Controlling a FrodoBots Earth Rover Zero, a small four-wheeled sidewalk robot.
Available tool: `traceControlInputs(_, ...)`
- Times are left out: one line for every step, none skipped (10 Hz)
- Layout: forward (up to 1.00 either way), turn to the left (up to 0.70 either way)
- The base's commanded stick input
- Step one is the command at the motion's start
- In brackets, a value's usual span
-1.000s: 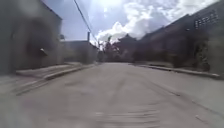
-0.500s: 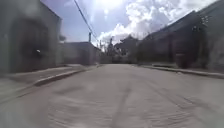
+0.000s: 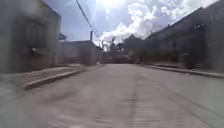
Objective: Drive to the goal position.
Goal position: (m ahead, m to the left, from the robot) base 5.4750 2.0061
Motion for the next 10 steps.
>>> traceControlInputs(1.0,0.0)
traceControlInputs(1.0,0.0)
traceControlInputs(1.0,0.0)
traceControlInputs(1.0,0.0)
traceControlInputs(1.0,0.0)
traceControlInputs(1.0,0.0)
traceControlInputs(1.0,0.0)
traceControlInputs(1.0,0.0)
traceControlInputs(1.0,0.0)
traceControlInputs(1.0,0.0)
